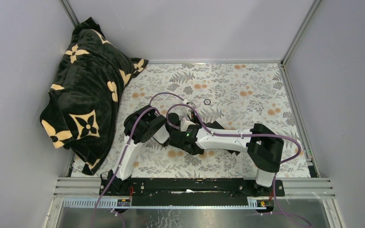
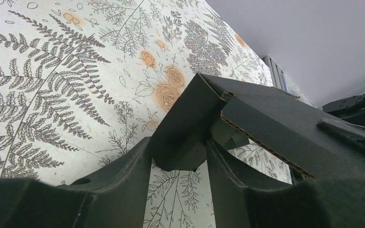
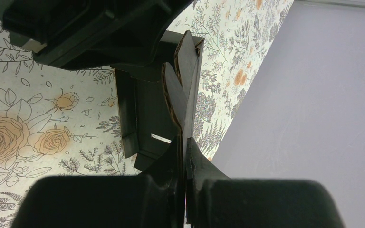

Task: Fold the paper box
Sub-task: Fold the paper box at the center of the board.

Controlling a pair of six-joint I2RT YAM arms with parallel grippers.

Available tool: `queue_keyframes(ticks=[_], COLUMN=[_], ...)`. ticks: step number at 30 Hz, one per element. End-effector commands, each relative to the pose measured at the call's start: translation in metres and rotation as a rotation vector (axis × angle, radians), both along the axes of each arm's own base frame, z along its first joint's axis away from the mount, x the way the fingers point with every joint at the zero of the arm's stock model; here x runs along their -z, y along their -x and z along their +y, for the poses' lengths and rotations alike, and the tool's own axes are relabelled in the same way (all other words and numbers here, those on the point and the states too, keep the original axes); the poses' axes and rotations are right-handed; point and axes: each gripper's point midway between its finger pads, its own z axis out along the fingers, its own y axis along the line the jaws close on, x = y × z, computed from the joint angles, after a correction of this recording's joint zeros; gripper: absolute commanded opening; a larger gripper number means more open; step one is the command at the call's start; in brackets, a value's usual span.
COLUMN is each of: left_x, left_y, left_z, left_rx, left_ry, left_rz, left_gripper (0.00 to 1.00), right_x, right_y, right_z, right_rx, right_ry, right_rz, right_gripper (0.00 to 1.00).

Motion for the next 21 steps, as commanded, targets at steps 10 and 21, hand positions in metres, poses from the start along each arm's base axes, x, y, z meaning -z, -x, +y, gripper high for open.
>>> queue_keyframes(ticks=[10,21], left_x=[-0.0222,-0.0195], left_y=[-0.0109,-0.0127], left_z=[-0.0117,-0.0116], left_rx=[-0.081,-0.149], left_ry=[0.022,0.010], left_rz=[-0.123,-0.130], left_gripper=[0.54,0.56], right_x=[0.0190,0.0218], right_y=[0.0178,0.0189], right_z=[0.0283,0.0302], right_rx=[0.006,0.008], right_ry=[-0.175,-0.188], right_rz=[0.102,0.110], right_gripper=[0.00,0.00])
